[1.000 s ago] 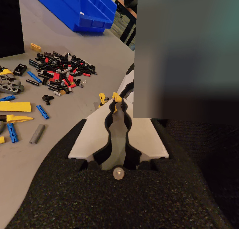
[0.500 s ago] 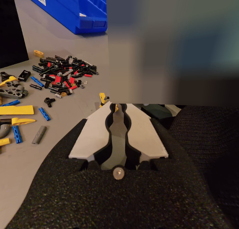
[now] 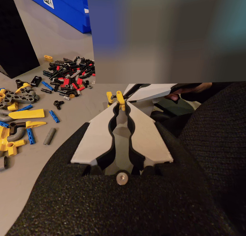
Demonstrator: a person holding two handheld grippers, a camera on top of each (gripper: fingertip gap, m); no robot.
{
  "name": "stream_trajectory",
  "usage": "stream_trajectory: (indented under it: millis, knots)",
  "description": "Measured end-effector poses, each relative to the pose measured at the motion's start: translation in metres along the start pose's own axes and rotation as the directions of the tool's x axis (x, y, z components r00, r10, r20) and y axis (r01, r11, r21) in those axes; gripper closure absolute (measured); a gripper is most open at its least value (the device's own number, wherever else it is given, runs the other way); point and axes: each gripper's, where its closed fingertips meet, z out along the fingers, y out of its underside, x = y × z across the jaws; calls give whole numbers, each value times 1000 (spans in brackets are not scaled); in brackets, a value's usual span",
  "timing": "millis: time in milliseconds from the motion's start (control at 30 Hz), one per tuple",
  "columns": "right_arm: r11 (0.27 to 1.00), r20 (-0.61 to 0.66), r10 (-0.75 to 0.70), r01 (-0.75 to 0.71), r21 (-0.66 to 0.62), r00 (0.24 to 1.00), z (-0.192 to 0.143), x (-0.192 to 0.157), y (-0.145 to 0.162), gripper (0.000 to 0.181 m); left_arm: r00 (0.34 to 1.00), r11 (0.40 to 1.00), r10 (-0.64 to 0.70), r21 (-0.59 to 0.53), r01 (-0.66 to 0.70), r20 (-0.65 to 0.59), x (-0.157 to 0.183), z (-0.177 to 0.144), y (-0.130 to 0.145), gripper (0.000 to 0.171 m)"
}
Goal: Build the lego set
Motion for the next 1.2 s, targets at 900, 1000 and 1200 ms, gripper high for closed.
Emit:
stream_trajectory:
  millis: [900, 1000, 1200]
  knots:
    - [993, -76, -116, 116, -7, 990, 8, 1, 13, 176, 1000, 999, -7, -51, 8, 24, -5, 5, 7, 162]
    - [991, -87, -133, 132, -19, 987, 8, 2, 14, 176, 1000, 998, -14, -59, 15, 22, -5, 6, 8, 162]
    - [989, -89, -145, 143, -32, 985, 9, 2, 16, 176, 1000, 997, -23, -68, 24, 16, -5, 7, 10, 162]
